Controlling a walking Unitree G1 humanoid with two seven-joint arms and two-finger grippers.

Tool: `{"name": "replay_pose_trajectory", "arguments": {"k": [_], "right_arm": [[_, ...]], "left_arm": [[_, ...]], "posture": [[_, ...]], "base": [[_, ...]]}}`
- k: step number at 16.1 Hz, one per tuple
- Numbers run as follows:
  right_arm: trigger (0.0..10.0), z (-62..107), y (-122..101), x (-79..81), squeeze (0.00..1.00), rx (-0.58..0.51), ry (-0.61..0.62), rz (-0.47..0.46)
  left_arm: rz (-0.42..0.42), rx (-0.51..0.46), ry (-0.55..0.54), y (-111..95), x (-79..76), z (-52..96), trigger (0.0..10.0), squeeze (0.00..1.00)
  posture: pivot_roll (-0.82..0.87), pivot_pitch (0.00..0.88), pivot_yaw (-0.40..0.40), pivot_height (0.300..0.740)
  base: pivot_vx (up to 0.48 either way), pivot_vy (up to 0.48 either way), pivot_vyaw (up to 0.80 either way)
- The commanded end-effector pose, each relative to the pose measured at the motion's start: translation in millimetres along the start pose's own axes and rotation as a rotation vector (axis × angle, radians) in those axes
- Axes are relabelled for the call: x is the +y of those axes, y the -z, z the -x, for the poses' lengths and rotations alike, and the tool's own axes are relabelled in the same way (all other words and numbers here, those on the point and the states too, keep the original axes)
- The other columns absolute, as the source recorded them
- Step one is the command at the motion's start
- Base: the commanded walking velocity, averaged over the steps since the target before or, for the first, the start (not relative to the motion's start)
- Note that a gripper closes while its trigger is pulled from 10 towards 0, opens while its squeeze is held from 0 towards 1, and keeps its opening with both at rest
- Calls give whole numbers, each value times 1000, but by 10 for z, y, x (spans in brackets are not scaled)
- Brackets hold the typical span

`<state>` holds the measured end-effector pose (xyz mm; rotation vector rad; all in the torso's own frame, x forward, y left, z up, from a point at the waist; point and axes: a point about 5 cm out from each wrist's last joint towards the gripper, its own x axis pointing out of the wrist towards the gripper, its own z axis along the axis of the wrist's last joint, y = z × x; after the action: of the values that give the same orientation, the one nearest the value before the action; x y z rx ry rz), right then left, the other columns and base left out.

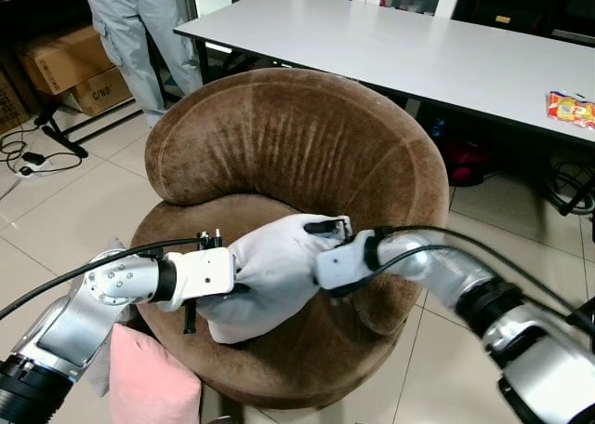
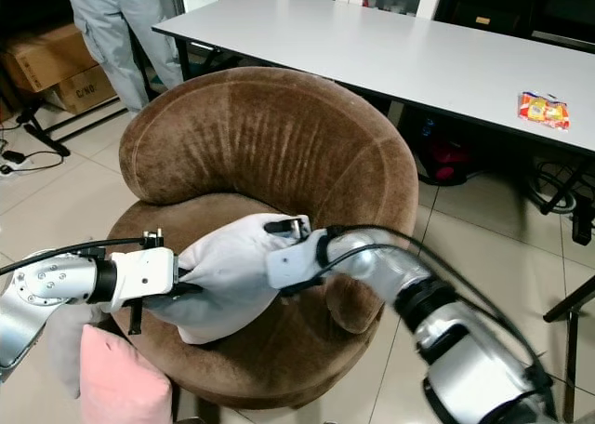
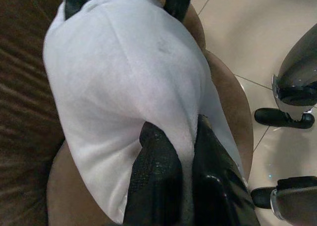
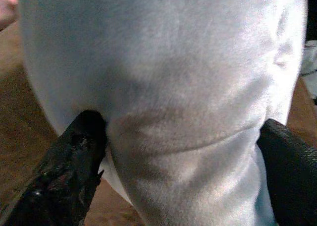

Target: Move the pillow to the sofa from floor

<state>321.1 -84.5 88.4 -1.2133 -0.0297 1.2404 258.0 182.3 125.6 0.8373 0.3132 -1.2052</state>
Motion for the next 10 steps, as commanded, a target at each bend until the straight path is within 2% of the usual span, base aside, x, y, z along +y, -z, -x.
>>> {"name": "replay_pose_trajectory", "arguments": {"k": [1, 10], "right_arm": [[0, -18, -50, -14, 0, -23, 33, -17], [0, -26, -39, 58, 0, -14, 58, -31]], "left_arm": [[-16, -30, -14, -70, 52, 35, 0, 0], [-18, -28, -14, -66, 62, 31, 0, 0]], "posture": [[4, 0, -17, 740], [0, 0, -12, 740]], "base": [[0, 0, 0], [0, 0, 0]]}}
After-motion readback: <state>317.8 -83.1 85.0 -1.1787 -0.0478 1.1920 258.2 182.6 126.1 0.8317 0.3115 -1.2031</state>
